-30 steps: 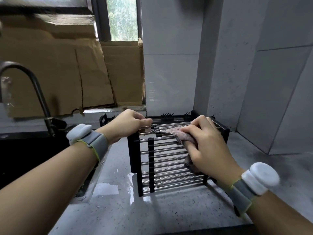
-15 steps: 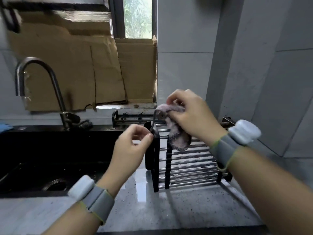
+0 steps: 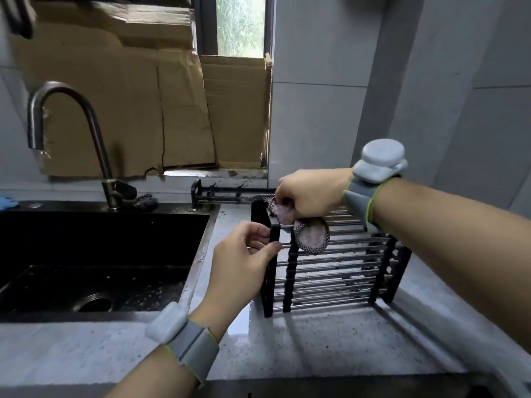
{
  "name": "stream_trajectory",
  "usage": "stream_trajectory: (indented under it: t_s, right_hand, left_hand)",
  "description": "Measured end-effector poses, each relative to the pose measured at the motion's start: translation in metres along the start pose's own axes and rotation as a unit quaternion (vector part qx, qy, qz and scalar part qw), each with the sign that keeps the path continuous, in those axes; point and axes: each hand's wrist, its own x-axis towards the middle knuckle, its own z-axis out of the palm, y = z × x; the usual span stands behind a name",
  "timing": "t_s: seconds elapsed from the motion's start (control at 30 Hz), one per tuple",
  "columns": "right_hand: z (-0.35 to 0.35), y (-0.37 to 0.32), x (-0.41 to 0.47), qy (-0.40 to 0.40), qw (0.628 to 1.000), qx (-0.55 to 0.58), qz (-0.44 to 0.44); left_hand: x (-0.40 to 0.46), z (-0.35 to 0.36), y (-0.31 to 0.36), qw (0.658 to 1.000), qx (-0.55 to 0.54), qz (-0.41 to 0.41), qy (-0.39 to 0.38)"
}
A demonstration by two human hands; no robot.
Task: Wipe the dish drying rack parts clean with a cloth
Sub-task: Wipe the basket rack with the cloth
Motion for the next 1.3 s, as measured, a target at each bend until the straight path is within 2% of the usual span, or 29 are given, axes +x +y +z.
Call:
stream_trajectory:
  t_s: [0.13,0.23,0.3,0.37,0.47,0.5,0.53,0.57,0.6,0.7,0.73,0.8,0.97,1.1,1.17,1.3]
  right_hand:
    - [0.007,-0.001,0.004,0.040,0.999,-0.022,-0.009]
    - [0.025,0.004,-0.005,0.128,0.990,0.050,0.004]
    - [0.041,0.005,-0.009,0.205,0.971,0.119,0.024]
    - [0.056,0.003,-0.011,0.302,0.926,0.218,0.065]
    - [0.058,0.004,-0.026,0.456,0.801,0.360,0.143]
    - [0.054,0.002,-0.035,0.499,0.769,0.370,0.151]
    - [0.052,-0.001,-0.044,0.531,0.755,0.355,0.148]
    - [0.052,-0.006,-0.052,0.549,0.759,0.324,0.135]
    - [0.055,-0.014,-0.057,0.551,0.777,0.282,0.112]
    - [0.085,-0.039,-0.054,0.478,0.869,0.116,0.053]
    - [0.095,-0.043,-0.051,0.450,0.888,0.085,0.050]
    - [0.105,-0.039,-0.048,0.424,0.900,0.084,0.054]
    - [0.101,-0.027,-0.041,0.420,0.905,0.055,0.042]
    - [0.101,-0.027,-0.037,0.454,0.885,0.097,0.037]
    - [0.099,-0.027,-0.042,0.503,0.849,0.156,0.048]
    - [0.094,-0.026,-0.062,0.582,0.762,0.255,0.123]
  left_hand:
    - [-0.001,0.001,0.001,1.000,0.001,0.003,-0.003]
    - [-0.002,0.001,0.000,1.000,0.013,0.010,0.000]
    - [-0.003,0.002,0.000,1.000,0.017,0.018,0.004]
    - [-0.004,0.002,-0.002,1.000,0.017,0.022,0.006]
    - [-0.004,0.003,-0.003,1.000,0.013,0.024,0.006]
    - [-0.005,0.003,-0.003,1.000,0.011,0.024,0.007]
    - [-0.004,0.004,-0.003,1.000,0.009,0.023,0.009]
    - [-0.004,0.005,-0.002,1.000,0.005,0.023,0.010]
    - [-0.004,0.005,-0.003,1.000,0.001,0.022,0.013]
    - [-0.002,0.008,-0.006,0.999,-0.006,0.027,0.019]
    - [-0.002,0.008,-0.008,0.999,0.001,0.032,0.020]
    - [-0.001,0.009,-0.009,0.999,0.012,0.030,0.020]
    - [-0.003,0.013,-0.008,0.999,0.014,0.034,0.030]
    - [0.000,0.013,-0.009,0.998,0.029,0.038,0.042]
    - [-0.001,0.013,-0.009,0.998,0.035,0.039,0.042]
    - [-0.002,0.011,-0.011,0.998,0.030,0.031,0.044]
